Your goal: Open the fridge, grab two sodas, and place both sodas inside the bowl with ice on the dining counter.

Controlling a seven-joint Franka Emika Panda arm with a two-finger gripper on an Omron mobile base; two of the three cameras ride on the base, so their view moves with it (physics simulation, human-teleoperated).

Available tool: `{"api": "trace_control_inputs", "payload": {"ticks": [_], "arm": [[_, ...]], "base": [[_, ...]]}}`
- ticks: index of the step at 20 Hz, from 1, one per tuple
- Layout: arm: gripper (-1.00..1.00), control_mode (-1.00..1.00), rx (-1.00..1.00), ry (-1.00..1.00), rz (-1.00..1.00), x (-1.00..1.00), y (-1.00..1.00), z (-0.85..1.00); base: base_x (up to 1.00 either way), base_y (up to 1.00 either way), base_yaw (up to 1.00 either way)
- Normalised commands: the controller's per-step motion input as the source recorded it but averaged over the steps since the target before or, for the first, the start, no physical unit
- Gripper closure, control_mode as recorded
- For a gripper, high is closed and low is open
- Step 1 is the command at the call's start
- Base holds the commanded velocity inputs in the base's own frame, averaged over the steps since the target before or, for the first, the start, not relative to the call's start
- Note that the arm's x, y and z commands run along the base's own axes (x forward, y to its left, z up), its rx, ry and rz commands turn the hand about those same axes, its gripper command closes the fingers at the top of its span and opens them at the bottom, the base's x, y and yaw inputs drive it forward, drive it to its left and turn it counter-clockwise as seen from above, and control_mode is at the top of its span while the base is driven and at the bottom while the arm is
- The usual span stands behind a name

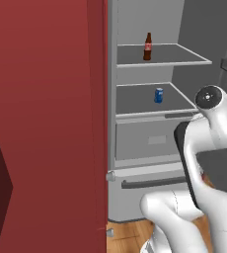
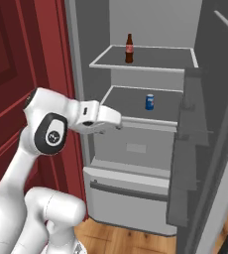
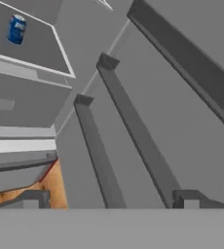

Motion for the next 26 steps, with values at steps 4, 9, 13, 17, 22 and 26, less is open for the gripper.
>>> {"api": "trace_control_inputs", "payload": {"ticks": [4, 9, 13, 17, 22, 26], "arm": [[-1.0, -1.0, 0.21, -0.07, 0.22, -0.09, 0.0, 0.05], [-1.0, -1.0, 0.22, -0.02, 0.34, -0.07, 0.22, -0.02], [-1.0, -1.0, 0.04, 0.0, 0.24, -0.12, 0.65, -0.01], [-1.0, -1.0, 0.0, 0.0, 0.23, -0.23, 0.3, -0.09], [-1.0, -1.0, -0.02, 0.05, 0.16, -0.09, 0.28, -0.36], [-1.0, 1.0, 0.0, 0.01, 0.04, 0.0, 0.0, -0.08]], "base": [[0.0, 0.0, 0.0], [0.0, 0.0, 0.0], [0.0, 0.0, 0.0], [0.0, 0.0, 0.0], [0.0, 0.0, 0.0], [0.03, -0.11, 0.0]]}}
